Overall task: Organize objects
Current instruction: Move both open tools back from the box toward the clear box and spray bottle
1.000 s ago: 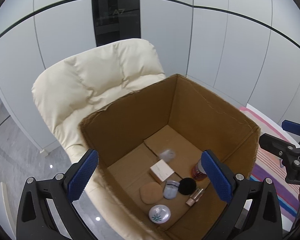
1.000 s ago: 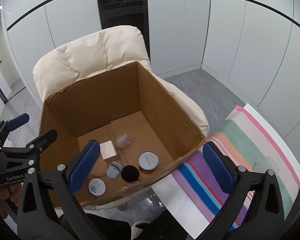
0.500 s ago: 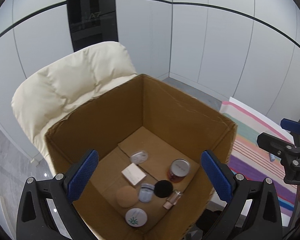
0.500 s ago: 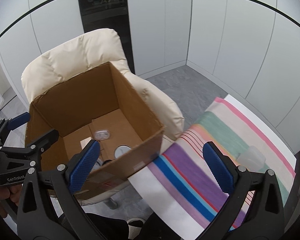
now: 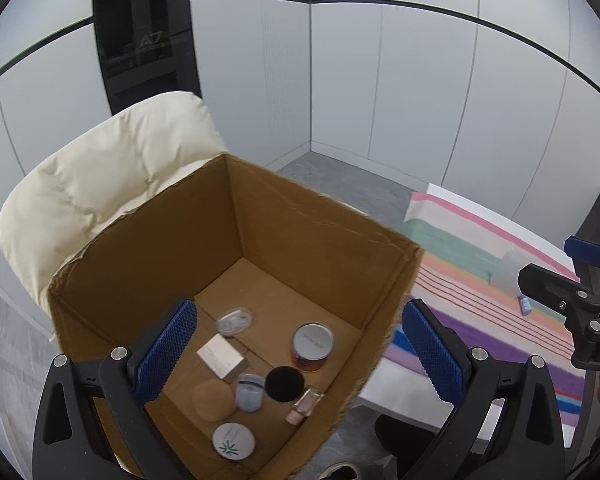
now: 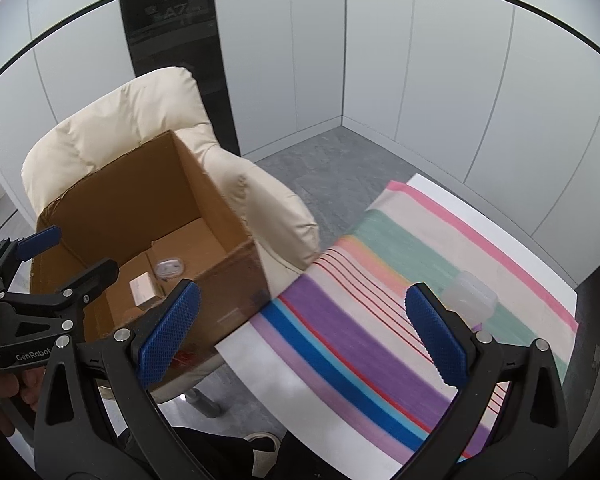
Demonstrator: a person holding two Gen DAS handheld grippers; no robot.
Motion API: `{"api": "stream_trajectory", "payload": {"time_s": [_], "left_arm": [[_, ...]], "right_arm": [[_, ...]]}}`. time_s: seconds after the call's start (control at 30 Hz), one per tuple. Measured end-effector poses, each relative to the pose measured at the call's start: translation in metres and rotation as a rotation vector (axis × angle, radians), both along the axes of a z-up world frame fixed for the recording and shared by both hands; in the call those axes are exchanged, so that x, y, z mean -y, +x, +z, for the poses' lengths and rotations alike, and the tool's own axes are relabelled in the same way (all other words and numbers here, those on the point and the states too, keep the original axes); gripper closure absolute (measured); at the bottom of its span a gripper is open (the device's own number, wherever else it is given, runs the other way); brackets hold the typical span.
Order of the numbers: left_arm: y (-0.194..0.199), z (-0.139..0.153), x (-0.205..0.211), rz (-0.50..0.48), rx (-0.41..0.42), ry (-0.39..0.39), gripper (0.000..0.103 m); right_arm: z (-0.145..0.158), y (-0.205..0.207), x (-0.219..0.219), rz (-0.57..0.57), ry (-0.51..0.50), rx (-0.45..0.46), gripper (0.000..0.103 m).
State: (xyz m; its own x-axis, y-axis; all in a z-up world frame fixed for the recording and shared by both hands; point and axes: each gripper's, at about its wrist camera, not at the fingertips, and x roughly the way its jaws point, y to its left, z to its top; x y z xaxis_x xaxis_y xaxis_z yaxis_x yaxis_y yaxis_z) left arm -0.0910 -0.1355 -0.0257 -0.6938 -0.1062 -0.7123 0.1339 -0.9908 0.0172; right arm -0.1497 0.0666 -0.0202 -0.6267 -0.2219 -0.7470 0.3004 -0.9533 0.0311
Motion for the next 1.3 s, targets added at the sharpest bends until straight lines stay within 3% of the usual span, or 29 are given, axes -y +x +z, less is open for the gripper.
{"api": "stream_trajectory", "payload": {"time_s": [0.87,1.03,1.3], "left_arm": [[-0.028,0.000,-0.102,-0.172,0.001,-0.032,0.000],[-0.030,0.003,-0.122,-0.175,-0.031,-0.085,0.000],[-0.040,-0.008,-0.157,-0.258,0.037,-0.090,0.000]], "right_arm": [[-0.002,0.008,-0.099,-0.174,0.007,0.004,0.000],[-0.003,0.013,-0.122,-0.213,0.006,0.006,0.000],[-0.006,0.021,-0.152,-0.263,0.007,0.012,0.000]]}}
